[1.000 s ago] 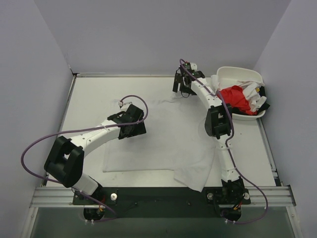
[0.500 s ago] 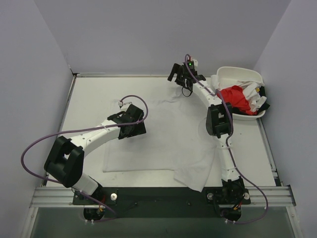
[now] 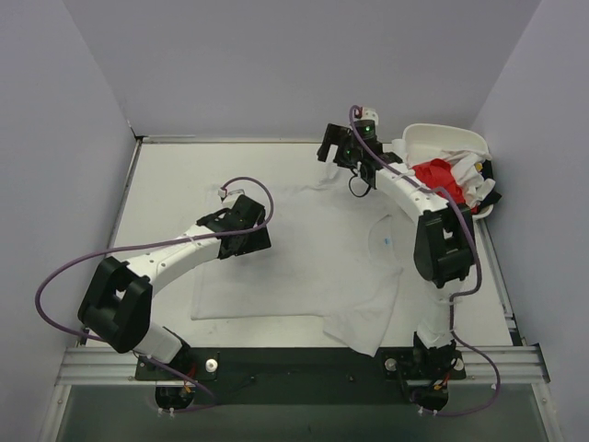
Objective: Fold and stack the t-shirts
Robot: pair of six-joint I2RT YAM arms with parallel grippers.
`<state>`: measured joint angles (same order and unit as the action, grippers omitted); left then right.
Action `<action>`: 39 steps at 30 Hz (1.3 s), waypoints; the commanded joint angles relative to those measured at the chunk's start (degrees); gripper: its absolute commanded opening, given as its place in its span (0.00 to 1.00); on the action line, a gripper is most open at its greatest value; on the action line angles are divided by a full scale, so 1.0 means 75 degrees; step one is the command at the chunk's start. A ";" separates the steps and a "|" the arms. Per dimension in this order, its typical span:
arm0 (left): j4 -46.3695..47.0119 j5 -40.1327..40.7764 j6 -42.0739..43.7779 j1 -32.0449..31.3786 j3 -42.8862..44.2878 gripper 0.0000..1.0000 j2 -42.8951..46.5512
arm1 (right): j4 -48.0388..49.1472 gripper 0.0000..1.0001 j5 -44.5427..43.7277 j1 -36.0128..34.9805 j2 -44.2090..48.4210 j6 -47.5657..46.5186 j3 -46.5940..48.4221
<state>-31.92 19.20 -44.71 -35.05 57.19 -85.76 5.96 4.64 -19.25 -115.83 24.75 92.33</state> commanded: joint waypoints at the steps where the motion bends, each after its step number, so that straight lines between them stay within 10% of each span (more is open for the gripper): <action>1: 0.0366 -0.0052 -0.0004 -0.0014 -0.0008 0.97 0.0254 | -0.0020 1.00 -0.0491 -0.0012 0.1100 -0.0535 -0.0170; 17: 0.0436 -0.0088 -0.0004 -0.0003 -0.0172 0.97 0.0665 | 0.0541 1.00 0.1583 0.0386 -0.0515 0.2194 0.0051; 39: 0.0389 0.0006 -0.0004 0.0056 -0.0149 0.97 0.0442 | 0.0905 1.00 0.1830 0.0374 -0.1536 0.2794 0.0802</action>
<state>-30.39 18.83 -44.73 -35.03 55.72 -82.30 9.82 19.33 -16.21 -131.41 47.24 97.97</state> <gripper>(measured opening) 0.975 0.999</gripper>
